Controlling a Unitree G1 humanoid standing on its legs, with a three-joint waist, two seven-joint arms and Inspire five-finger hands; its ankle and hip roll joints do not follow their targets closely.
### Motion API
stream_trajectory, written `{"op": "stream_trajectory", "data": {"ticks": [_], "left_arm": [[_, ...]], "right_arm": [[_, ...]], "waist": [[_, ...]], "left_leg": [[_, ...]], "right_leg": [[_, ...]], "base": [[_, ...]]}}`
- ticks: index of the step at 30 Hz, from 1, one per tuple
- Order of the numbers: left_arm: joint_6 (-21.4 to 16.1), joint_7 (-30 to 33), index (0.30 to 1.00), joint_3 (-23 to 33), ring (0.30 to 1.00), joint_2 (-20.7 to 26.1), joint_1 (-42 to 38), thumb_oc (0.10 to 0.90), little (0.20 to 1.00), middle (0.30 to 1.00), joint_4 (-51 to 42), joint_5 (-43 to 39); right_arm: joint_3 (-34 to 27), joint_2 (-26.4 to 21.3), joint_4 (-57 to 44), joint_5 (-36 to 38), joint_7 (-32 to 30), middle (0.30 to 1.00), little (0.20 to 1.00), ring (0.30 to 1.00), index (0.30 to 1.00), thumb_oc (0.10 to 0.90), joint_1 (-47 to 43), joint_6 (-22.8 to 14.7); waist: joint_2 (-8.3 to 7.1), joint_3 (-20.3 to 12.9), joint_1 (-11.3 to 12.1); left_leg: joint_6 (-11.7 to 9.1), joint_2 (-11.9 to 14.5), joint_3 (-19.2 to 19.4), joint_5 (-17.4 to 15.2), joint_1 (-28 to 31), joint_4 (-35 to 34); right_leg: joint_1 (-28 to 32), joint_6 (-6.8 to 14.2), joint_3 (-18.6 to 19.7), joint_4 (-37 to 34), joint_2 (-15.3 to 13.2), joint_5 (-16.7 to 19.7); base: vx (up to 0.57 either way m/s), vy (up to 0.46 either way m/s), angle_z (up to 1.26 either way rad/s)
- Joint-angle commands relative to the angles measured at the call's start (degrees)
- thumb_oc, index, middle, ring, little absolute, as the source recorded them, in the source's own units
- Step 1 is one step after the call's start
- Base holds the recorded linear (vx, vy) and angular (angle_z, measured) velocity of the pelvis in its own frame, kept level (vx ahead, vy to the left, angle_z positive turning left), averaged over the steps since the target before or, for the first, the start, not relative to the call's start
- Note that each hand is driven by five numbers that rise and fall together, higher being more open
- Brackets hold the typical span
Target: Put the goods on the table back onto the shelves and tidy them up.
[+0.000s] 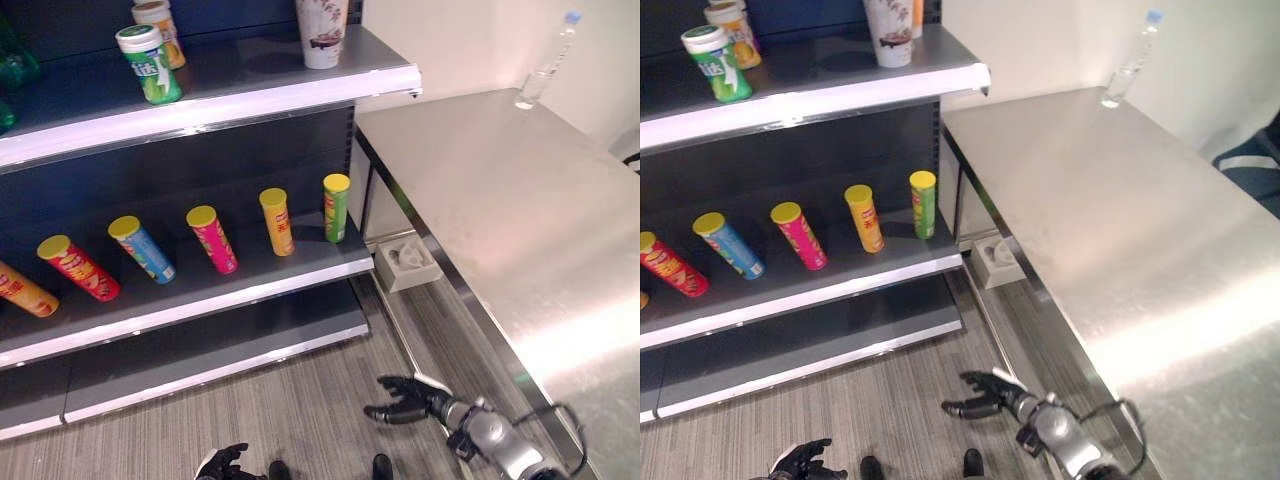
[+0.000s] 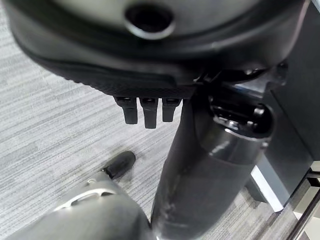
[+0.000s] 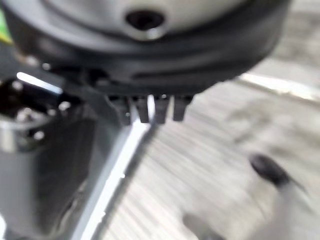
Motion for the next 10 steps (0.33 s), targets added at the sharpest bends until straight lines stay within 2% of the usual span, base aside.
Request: {"op": "stream_trajectory", "data": {"ticks": [1, 3, 10], "left_arm": [[-1.84, 1.31, 0.900, -1.37, 0.900, 1.85, -3.98, 0.800, 0.900, 0.900, 2.08, 2.05], [-1.70, 1.88, 0.900, -1.74, 0.900, 1.16, -5.08, 0.800, 0.900, 0.900, 3.07, 1.38], [-1.54, 2.81, 0.900, -2.09, 0.900, 0.43, -6.04, 0.800, 0.900, 0.900, 4.25, 0.89]], "right_arm": [[-1.95, 2.13, -1.64, -2.40, -4.98, 0.900, 0.900, 0.900, 0.900, 0.800, -5.31, -3.82], [-3.49, 4.49, 5.38, -4.39, -7.38, 0.900, 0.900, 0.900, 0.900, 0.800, -4.44, -3.43], [-5.46, 7.01, 14.47, -7.64, -10.96, 0.900, 0.900, 0.900, 0.900, 0.800, -3.48, -2.58]], "waist": [[-3.85, -1.91, 0.95], [-3.71, -2.09, 1.22], [-3.85, -2.14, 2.00]], "left_leg": [[-2.17, -0.59, 0.60, -9.39, 4.06, 2.52], [-2.01, -0.78, -0.22, -9.54, 4.21, 2.50], [-1.75, -1.13, -1.57, -9.83, 4.47, 2.43]], "right_leg": [[-4.07, 4.94, -0.27, 1.77, -3.60, -1.03], [-3.37, 4.75, -1.27, 1.77, -3.55, -1.43], [-2.22, 4.58, -2.94, 1.68, -3.57, -2.06]], "base": [[0.04, -0.014, 0.05], [0.04, -0.012, 0.17], [0.02, -0.001, 0.13]]}}
